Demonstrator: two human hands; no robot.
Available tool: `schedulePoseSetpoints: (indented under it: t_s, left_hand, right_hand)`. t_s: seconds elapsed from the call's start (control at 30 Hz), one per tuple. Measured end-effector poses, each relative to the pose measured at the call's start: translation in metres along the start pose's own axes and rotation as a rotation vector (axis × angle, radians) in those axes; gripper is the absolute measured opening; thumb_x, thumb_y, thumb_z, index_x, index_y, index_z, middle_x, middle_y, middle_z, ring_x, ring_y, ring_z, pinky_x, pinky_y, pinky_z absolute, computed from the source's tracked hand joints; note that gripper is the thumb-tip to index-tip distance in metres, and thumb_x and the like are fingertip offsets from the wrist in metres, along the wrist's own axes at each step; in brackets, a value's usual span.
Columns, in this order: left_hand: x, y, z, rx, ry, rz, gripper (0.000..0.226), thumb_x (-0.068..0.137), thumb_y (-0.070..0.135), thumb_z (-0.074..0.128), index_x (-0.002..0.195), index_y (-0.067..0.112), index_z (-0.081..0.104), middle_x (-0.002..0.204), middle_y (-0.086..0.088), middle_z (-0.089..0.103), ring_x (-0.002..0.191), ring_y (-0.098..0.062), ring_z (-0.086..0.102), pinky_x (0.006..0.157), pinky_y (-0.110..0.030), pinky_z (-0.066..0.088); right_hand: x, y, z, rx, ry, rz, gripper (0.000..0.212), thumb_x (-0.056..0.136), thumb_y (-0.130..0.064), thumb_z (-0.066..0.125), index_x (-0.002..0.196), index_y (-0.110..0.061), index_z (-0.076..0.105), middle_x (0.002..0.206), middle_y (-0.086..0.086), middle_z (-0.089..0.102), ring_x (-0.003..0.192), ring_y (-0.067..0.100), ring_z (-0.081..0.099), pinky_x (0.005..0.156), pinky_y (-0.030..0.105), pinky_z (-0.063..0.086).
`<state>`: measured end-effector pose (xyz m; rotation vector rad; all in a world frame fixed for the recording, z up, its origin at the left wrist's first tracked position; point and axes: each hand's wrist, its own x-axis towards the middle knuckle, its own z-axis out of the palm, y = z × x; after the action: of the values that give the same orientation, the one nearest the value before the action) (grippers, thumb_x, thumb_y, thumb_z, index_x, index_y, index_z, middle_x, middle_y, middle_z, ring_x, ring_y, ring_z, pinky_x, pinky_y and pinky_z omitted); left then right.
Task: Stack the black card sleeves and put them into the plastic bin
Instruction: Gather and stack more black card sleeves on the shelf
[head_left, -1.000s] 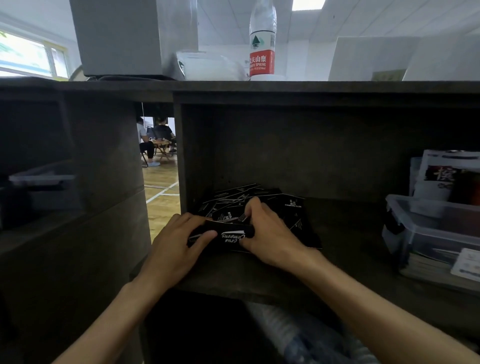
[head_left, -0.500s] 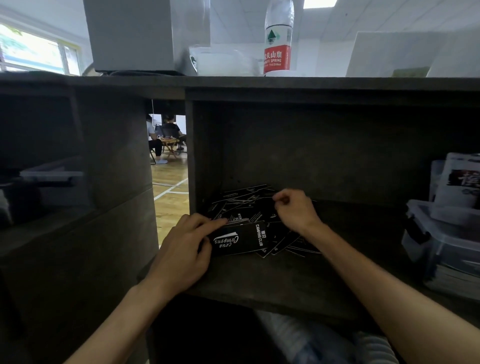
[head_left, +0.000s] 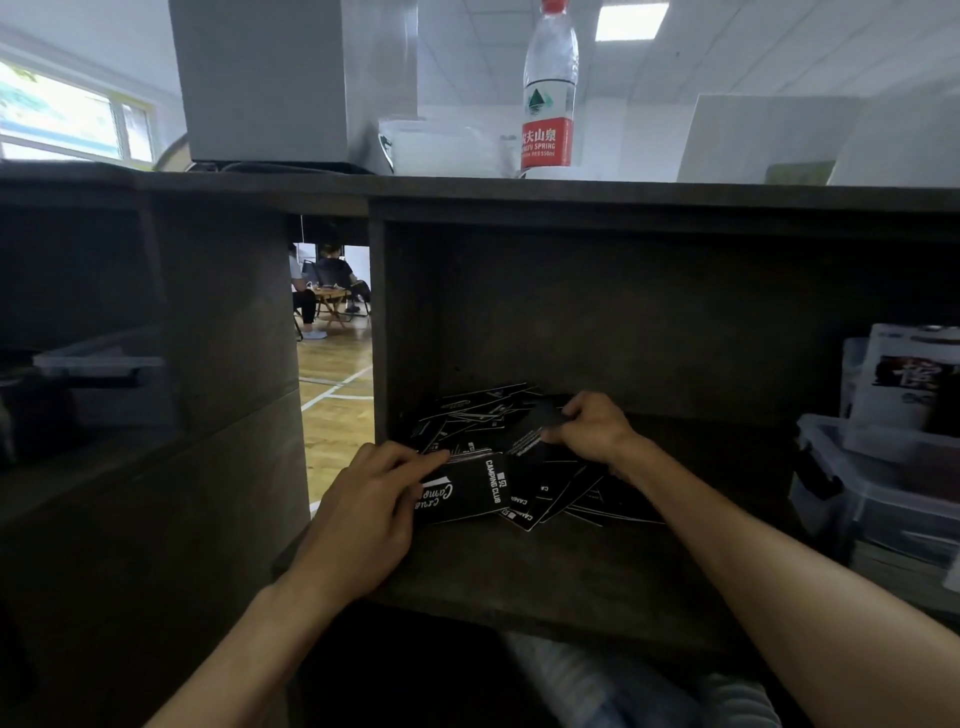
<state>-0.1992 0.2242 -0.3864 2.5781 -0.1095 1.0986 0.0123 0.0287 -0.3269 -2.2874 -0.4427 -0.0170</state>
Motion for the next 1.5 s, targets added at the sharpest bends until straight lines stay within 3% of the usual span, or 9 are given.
schedulePoseSetpoints:
  t_s: [0.2,0.3,0.47,0.63,0.87,0.97,1.1,1.27,1.5]
  left_hand:
    - [0.0,0.0,0.001,0.012,-0.018,-0.002,0.053,0.09,0.0,0.057,0.137,0.025,0.057,0.114,0.006,0.058,0.1,-0.013,0.045,0.083,-0.034,0.047]
    - [0.0,-0.001,0.001,0.025,-0.029,-0.014,0.053,0.09,0.001,0.056,0.138,0.026,0.056,0.114,0.007,0.058,0.101,-0.013,0.045,0.08,-0.035,0.047]
    - [0.001,0.0,0.002,0.035,-0.025,-0.02,0.052,0.09,0.003,0.057,0.137,0.026,0.057,0.114,0.006,0.059,0.099,-0.014,0.045,0.081,-0.032,0.044]
    - [0.003,0.003,0.0,0.009,-0.049,-0.071,0.048,0.092,0.033,0.037,0.136,0.03,0.057,0.115,0.011,0.056,0.101,-0.006,0.04,0.082,-0.021,0.034]
    - [0.005,-0.001,0.005,0.026,-0.012,-0.073,0.042,0.089,0.047,0.062,0.13,0.037,0.06,0.111,0.015,0.056,0.102,-0.005,0.044,0.081,-0.022,0.039]
    - [0.004,-0.003,0.005,0.002,-0.001,-0.056,0.042,0.089,0.03,0.069,0.129,0.035,0.061,0.109,0.015,0.057,0.099,-0.003,0.042,0.08,-0.017,0.035]
    - [0.003,-0.005,0.005,-0.019,-0.003,-0.023,0.045,0.089,0.016,0.067,0.131,0.03,0.061,0.11,0.012,0.058,0.099,-0.006,0.044,0.084,-0.02,0.036]
    - [0.001,-0.002,0.003,-0.048,-0.008,-0.008,0.051,0.08,0.018,0.056,0.129,0.03,0.063,0.11,0.013,0.059,0.1,-0.005,0.045,0.087,-0.017,0.036]
    - [0.0,-0.003,0.005,-0.024,0.011,-0.015,0.043,0.089,0.016,0.068,0.13,0.03,0.063,0.109,0.014,0.059,0.098,-0.006,0.045,0.083,-0.009,0.033]
  right_hand:
    - [-0.041,0.003,-0.038,0.511,0.053,-0.073,0.013,0.088,-0.021,0.058,0.094,-0.015,0.068,0.087,-0.002,0.075,0.075,0.011,0.066,0.059,0.026,0.044]
    - [-0.076,0.003,-0.029,0.262,0.187,-0.32,0.016,0.084,-0.02,0.063,0.07,-0.015,0.054,0.06,-0.009,0.054,0.057,0.006,0.049,0.055,0.025,0.039]
    - [-0.125,-0.01,0.018,-0.092,0.112,-0.677,0.027,0.077,-0.022,0.066,0.07,-0.027,0.04,0.079,-0.009,0.046,0.071,0.003,0.044,0.06,0.019,0.034]
    - [-0.135,-0.012,0.039,-0.134,-0.136,-0.655,0.036,0.077,-0.06,0.065,0.097,-0.032,0.056,0.104,-0.015,0.047,0.094,0.001,0.051,0.083,0.023,0.047]
    - [-0.134,-0.009,0.041,-0.103,-0.186,-0.721,0.036,0.087,-0.002,0.052,0.116,-0.018,0.067,0.115,-0.007,0.064,0.102,-0.003,0.054,0.089,0.005,0.036]
    - [-0.131,-0.005,0.036,0.095,0.02,-0.6,0.032,0.085,0.002,0.056,0.104,-0.021,0.069,0.1,-0.012,0.067,0.094,-0.002,0.06,0.085,0.014,0.046]
    - [-0.119,0.005,0.029,-0.033,0.286,-0.407,0.039,0.091,-0.019,0.064,0.129,-0.019,0.055,0.12,-0.005,0.054,0.113,0.01,0.052,0.1,0.03,0.045]
    - [-0.128,0.002,0.041,-0.139,0.203,-0.441,0.008,0.095,-0.027,0.06,0.097,-0.021,0.065,0.091,-0.005,0.067,0.084,0.013,0.063,0.076,0.033,0.052]
    - [-0.124,0.002,0.03,-0.206,0.112,-0.417,0.028,0.095,-0.044,0.056,0.081,-0.024,0.068,0.071,-0.011,0.063,0.068,0.009,0.059,0.062,0.027,0.041]
